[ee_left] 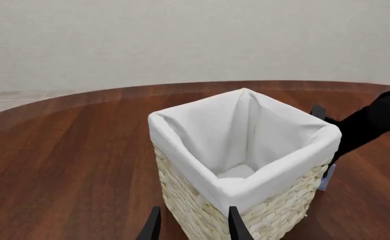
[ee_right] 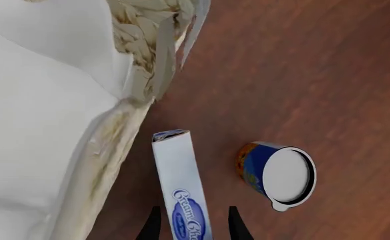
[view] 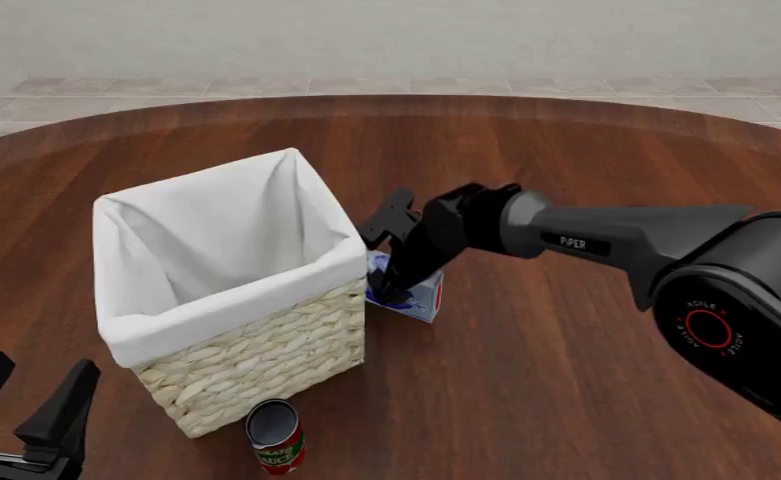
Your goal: Pick up the cream cheese box, and put it in the basket.
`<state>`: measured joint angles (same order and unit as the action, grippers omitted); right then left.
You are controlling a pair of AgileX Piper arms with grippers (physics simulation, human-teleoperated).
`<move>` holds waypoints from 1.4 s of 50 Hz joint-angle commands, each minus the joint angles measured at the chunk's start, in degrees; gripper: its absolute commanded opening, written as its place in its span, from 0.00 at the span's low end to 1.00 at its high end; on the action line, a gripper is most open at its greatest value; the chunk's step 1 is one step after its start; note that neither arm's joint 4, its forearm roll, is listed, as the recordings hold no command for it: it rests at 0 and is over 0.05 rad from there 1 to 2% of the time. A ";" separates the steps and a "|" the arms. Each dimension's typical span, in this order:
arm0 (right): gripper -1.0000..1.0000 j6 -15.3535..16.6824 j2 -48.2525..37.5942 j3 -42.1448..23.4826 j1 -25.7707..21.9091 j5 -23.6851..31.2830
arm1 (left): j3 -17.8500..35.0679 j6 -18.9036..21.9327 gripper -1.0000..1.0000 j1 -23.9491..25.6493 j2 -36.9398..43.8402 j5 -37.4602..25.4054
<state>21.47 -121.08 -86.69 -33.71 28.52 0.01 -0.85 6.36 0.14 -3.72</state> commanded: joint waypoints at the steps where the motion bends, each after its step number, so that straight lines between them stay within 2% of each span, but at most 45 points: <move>1: 1.00 -0.05 -0.61 1.17 0.19 -1.11 | 0.00 0.17 1.00 0.11 0.04 -0.12; 22: 1.00 0.16 -0.22 1.83 -0.47 -1.75 | 0.00 0.19 1.00 0.14 0.02 -0.10; 24: 1.00 1.35 1.18 2.98 -0.67 -2.98 | 0.00 0.16 1.00 0.12 0.04 -0.13; 25: 0.00 0.93 1.19 2.61 -0.59 -2.69 | 0.00 0.21 1.00 0.12 0.04 -0.13; 38: 0.00 0.20 5.25 4.39 0.20 -3.20 | 0.00 0.23 1.00 0.38 0.07 -0.17; 42: 0.00 -1.30 7.58 5.58 0.02 -3.64 | 0.00 0.21 1.00 0.57 0.07 -0.17; 55: 0.00 -1.48 14.95 7.44 2.43 -2.69 | 0.00 0.23 1.00 1.15 0.02 -0.05; 64: 0.00 -3.26 20.26 7.22 2.35 -0.28 | 0.00 0.28 1.00 1.40 0.04 -0.09; 70: 0.00 -2.60 22.55 5.10 4.15 2.58 | 0.00 0.31 1.00 1.58 0.03 -0.05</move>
<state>19.96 -103.32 -79.92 -31.16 28.27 0.01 -0.57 7.66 0.18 -3.80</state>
